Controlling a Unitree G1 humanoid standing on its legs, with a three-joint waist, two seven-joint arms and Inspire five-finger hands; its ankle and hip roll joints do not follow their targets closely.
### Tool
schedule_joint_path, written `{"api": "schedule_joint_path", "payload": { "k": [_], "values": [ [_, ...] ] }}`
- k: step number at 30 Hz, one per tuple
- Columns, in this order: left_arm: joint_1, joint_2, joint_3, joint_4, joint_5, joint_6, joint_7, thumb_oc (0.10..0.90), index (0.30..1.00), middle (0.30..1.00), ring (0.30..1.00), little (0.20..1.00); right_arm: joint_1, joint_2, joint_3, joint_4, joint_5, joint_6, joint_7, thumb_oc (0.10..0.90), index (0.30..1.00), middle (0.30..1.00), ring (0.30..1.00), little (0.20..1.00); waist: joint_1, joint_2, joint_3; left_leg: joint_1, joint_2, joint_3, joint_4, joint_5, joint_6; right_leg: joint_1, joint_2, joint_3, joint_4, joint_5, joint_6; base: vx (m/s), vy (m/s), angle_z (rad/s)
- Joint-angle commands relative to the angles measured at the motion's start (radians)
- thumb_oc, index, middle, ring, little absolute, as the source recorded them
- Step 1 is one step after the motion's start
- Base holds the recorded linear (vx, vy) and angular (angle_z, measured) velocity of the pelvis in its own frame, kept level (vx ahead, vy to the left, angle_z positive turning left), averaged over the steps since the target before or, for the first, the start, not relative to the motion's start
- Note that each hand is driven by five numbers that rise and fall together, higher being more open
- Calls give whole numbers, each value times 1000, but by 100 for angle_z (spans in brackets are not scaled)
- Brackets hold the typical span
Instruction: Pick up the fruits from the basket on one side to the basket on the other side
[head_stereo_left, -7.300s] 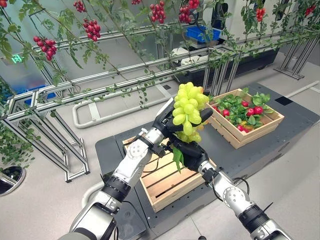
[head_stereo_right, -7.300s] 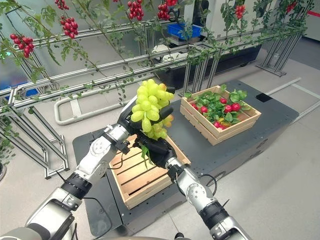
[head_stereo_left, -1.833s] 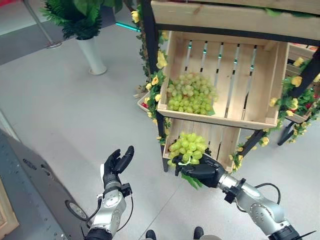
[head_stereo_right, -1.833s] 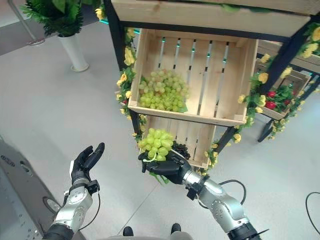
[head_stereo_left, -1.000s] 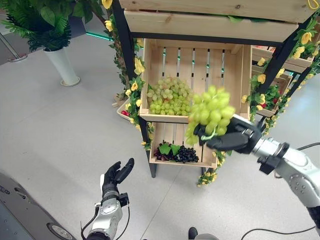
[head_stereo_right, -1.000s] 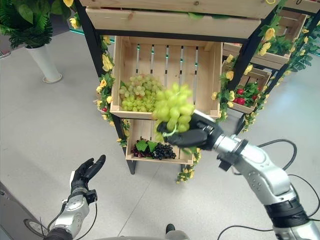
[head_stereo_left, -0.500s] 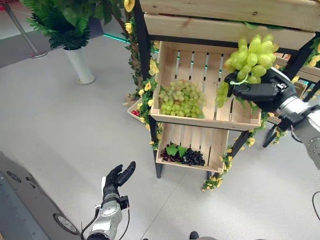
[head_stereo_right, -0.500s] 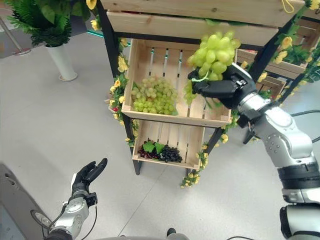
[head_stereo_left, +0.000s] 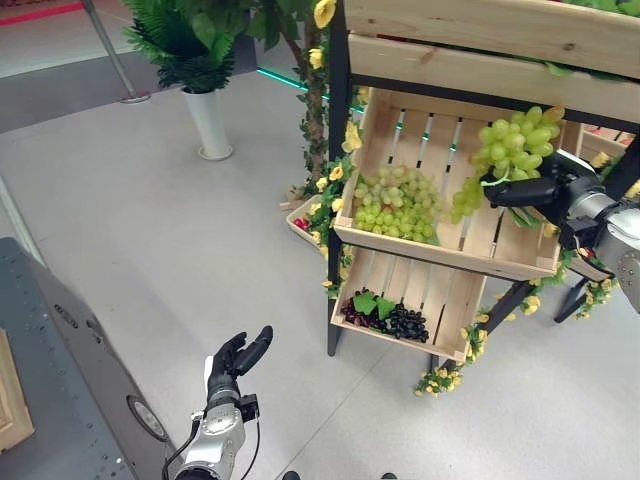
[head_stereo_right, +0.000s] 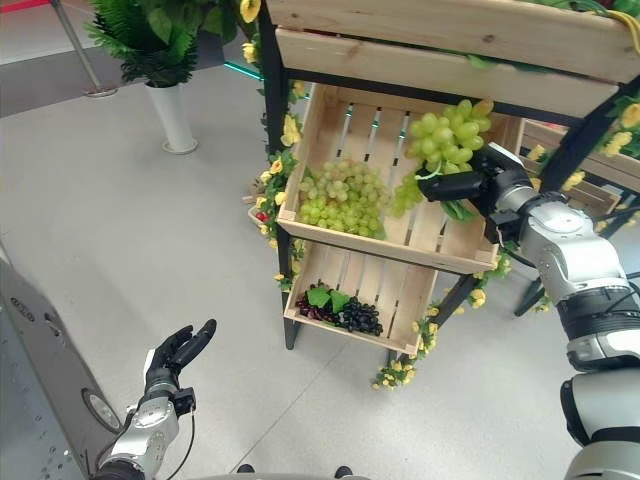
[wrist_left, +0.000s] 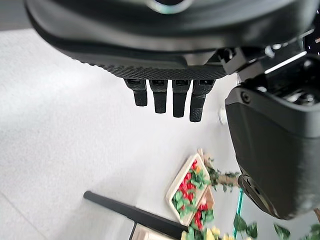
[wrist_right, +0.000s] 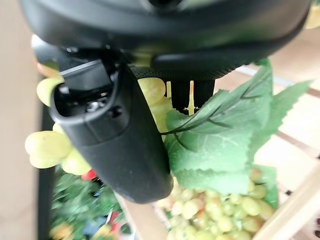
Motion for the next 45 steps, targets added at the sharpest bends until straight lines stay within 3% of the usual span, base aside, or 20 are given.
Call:
{"api": "schedule_joint_path", "payload": {
  "k": [1, 4, 10, 18, 19, 20, 27, 45],
  "values": [
    [-109, 99, -39, -35, 8, -113, 18, 800, 900, 900, 900, 900, -261, -54, 26, 119, -92, -31, -56, 400, 300, 300, 300, 300, 29, -48, -64, 58, -35, -29, 9, -175, 6, 46, -6, -30, 7, -84, -27, -27, -11, 17],
    [-119, 100, -39, -39, 7, -107, 25, 800, 900, 900, 900, 900, -282, -57, 49, 245, -188, 17, -43, 400, 300, 300, 300, 300, 39, -47, -62, 56, -36, -33, 9, -173, 8, 48, -8, -36, 7, -82, -26, -23, -14, 11],
    [-128, 113, -59, -56, -12, -116, 30, 800, 900, 900, 900, 900, -351, -76, 95, 450, -355, 15, -89, 400, 300, 300, 300, 300, 53, -38, -55, 55, -37, -36, 9, -168, 12, 49, -9, -39, 7, -79, -27, 0, 0, 0],
    [-119, 124, -63, -77, -23, -115, 15, 800, 900, 900, 900, 900, -377, -68, 141, 535, -434, 37, -36, 400, 300, 300, 300, 300, 66, -28, -50, 54, -41, -44, 9, -164, 13, 54, -10, -44, 7, -79, -28, -6, 0, 7],
    [-119, 124, -66, -77, -24, -116, 14, 800, 900, 900, 900, 900, -380, -68, 146, 540, -440, 35, -24, 761, 841, 841, 841, 841, 67, -28, -50, 54, -40, -43, 9, -164, 13, 54, -11, -46, 7, -79, -28, -9, -3, 8],
    [-119, 125, -66, -77, -24, -116, 10, 800, 900, 900, 900, 900, -382, -67, 150, 547, -446, 29, -12, 800, 900, 900, 900, 900, 68, -28, -50, 54, -40, -42, 9, -163, 13, 54, -11, -47, 7, -79, -28, -10, -3, 4],
    [-111, 130, -75, -85, -22, -115, -7, 800, 900, 900, 900, 900, -399, -61, 176, 513, -430, -40, -37, 800, 900, 900, 900, 900, 72, -26, -51, 49, -42, -43, 9, -160, 13, 52, -12, -51, 7, -78, -28, 0, 0, 0],
    [-86, 123, -86, -87, -15, -127, -29, 800, 900, 900, 900, 900, -427, -36, 217, 276, -366, -101, -71, 800, 900, 900, 900, 900, 69, -33, -56, 49, -43, -39, 9, -161, 9, 53, -11, -54, 7, -81, -29, 0, 0, 0]
  ]
}}
